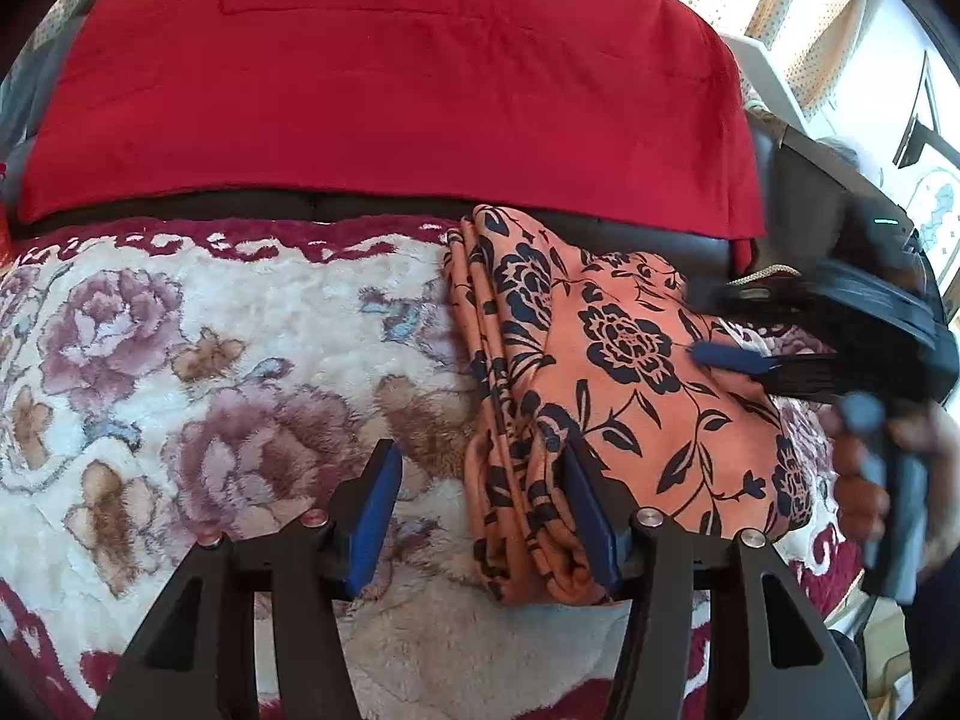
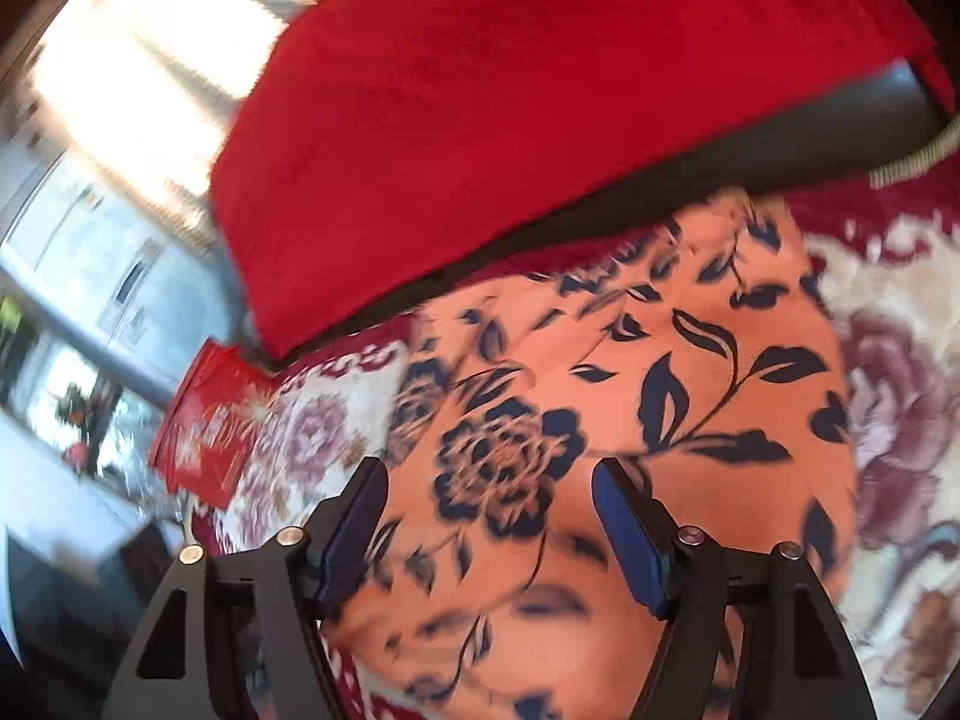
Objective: Fold small clothes
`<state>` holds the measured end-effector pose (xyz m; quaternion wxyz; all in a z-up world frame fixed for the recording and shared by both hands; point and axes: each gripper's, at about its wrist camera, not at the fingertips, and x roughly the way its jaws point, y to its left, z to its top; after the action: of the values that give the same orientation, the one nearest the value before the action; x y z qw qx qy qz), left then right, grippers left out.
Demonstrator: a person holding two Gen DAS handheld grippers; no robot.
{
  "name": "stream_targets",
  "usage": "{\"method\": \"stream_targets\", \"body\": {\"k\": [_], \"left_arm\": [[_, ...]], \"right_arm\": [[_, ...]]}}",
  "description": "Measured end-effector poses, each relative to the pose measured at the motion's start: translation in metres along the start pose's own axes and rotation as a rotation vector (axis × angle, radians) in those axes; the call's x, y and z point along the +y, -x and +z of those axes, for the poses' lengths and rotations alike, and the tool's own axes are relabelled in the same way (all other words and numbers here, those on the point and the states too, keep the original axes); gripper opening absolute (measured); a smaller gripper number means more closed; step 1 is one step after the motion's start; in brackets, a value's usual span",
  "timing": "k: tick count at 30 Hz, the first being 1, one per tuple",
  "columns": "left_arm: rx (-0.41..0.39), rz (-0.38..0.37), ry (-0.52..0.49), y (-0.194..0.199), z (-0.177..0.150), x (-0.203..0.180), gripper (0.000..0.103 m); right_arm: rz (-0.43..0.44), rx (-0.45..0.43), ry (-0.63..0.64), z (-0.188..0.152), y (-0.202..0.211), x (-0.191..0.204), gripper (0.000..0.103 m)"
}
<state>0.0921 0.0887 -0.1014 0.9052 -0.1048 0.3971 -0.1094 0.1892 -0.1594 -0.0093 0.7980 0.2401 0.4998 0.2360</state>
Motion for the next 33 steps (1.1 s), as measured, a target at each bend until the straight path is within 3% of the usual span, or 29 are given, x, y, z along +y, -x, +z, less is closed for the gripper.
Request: {"method": "stream_targets", "body": {"k": [3,6,12,19,21,26,33], "left_arm": [[0.0,0.014,0.014,0.004,0.002,0.0,0.06],[-0.022,0.052,0.008,0.013,0.002,0.0,0.068],[-0.047,0.118,0.005,0.038,-0.003,-0.003,0.072],[-0.081,0.181,0.019,0.073,-0.019,-0.015,0.085],[-0.084,0.198,0.015,0.08,-0.027,-0.022,0.086],[-0.076,0.252,0.007,0.09,-0.045,-0.036,0.088],[-0.075,0.341,-0.038,0.094,-0.073,-0.046,0.091]], "right_arm": [[-0.03,-0.024,-0.031,0.003,-0.005,0.006,0.074],[-0.072,-0.079,0.062,-0.014,0.018,0.029,0.074],[-0.226,-0.229,0.259,-0.09,0.077,0.052,0.082],[-0.426,-0.309,0.326,-0.172,0.115,0.018,0.088],[-0.481,-0.307,0.328,-0.189,0.117,0.009,0.1],[-0.5,-0.33,0.333,-0.21,0.119,-0.002,0.102],[-0.488,-0.431,0.343,-0.227,0.128,-0.009,0.102]]}}
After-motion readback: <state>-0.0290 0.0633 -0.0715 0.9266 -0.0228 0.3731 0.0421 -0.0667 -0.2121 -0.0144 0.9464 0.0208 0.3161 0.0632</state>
